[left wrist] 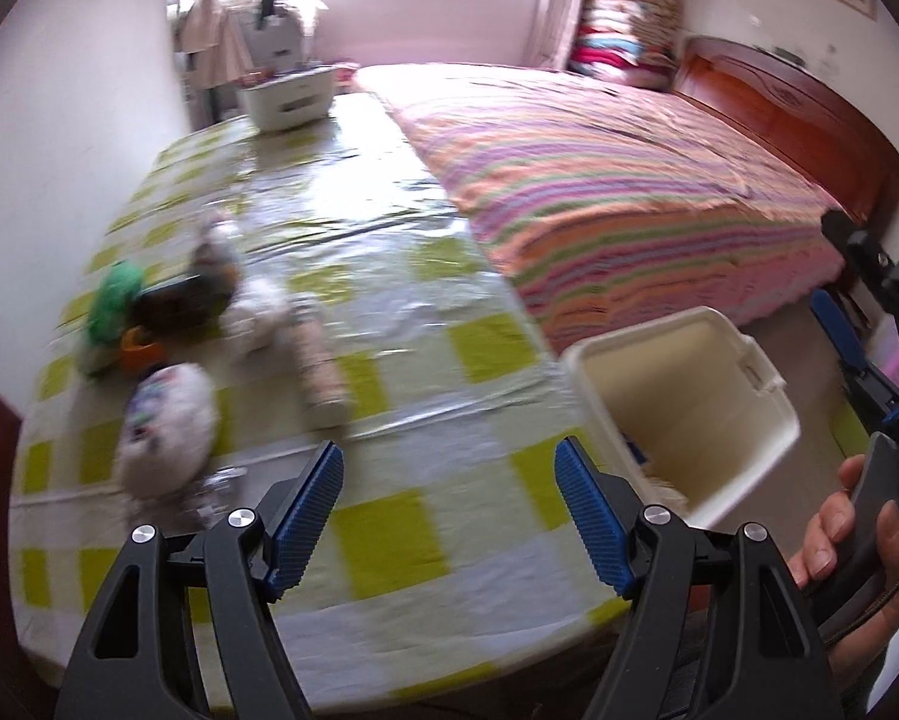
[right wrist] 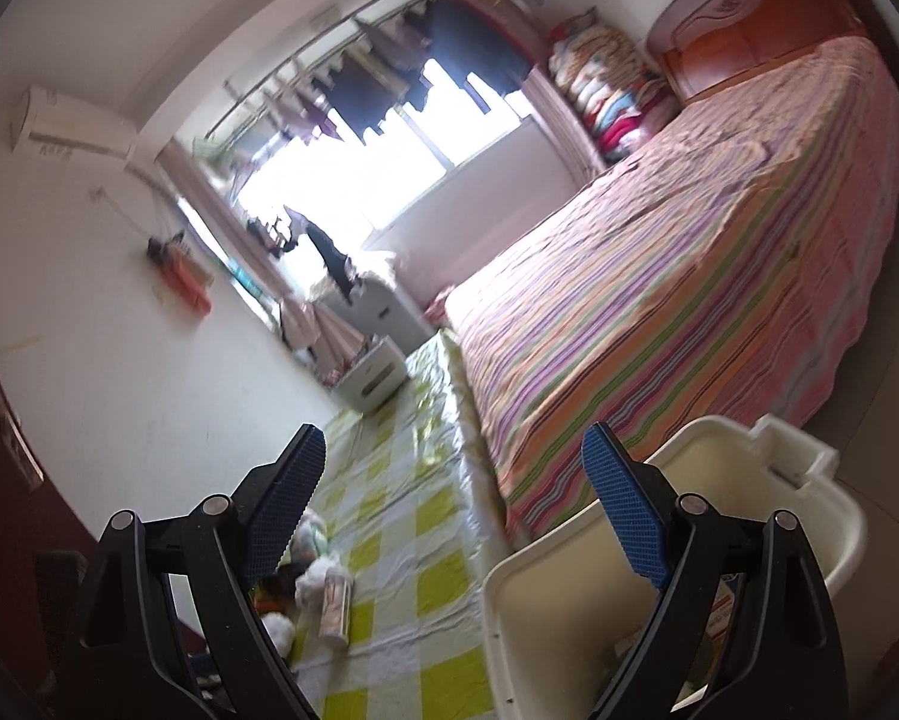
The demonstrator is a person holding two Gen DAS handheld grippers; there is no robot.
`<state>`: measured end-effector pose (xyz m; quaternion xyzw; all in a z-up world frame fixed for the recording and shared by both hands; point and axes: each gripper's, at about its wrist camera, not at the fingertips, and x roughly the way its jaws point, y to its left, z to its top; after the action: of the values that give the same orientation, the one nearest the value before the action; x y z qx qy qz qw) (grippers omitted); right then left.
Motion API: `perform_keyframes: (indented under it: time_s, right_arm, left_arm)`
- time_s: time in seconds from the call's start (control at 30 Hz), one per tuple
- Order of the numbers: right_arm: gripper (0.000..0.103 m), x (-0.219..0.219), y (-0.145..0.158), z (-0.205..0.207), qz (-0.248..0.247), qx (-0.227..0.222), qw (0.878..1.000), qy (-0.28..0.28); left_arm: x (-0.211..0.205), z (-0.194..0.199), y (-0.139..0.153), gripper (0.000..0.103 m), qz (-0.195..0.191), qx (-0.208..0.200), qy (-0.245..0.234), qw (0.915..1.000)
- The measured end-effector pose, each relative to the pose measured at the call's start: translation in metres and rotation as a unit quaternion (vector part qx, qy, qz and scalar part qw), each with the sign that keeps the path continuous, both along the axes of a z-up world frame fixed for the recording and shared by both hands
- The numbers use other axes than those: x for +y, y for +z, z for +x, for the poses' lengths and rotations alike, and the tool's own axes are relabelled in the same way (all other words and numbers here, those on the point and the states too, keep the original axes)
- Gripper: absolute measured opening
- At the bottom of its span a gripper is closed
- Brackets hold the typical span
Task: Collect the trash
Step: 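Move both tools back over the table toward the tea bottle and green bag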
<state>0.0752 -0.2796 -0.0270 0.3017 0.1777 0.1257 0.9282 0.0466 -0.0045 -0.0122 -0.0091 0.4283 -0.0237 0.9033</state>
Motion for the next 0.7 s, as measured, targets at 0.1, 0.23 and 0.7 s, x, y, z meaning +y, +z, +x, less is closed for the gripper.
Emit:
perform_keyframes:
  time_s: [0.1, 0.23, 0.7]
  right_arm:
    - [0.086, 0.02, -0.002, 0.003, -0.019, 0.007, 0.999, 0.025]
    - [0.086, 0.06, 0.0, 0.003, -0.049, 0.002, 0.996, 0.077]
    - [0.087, 0.206, -0.006, 0.034, -0.275, 0.039, 0.934, 0.225]
  left_arm:
    - [0.032, -0.007, 0.0, 0.071, 0.001, -0.003, 0.03, 0.9995]
    - [0.083, -0.018, -0.002, 0.071, -0.007, -0.005, 0.081, 0.9967]
    - [0.21, 0.001, 0.005, 0.071, -0.009, -0.044, 0.146, 0.9883]
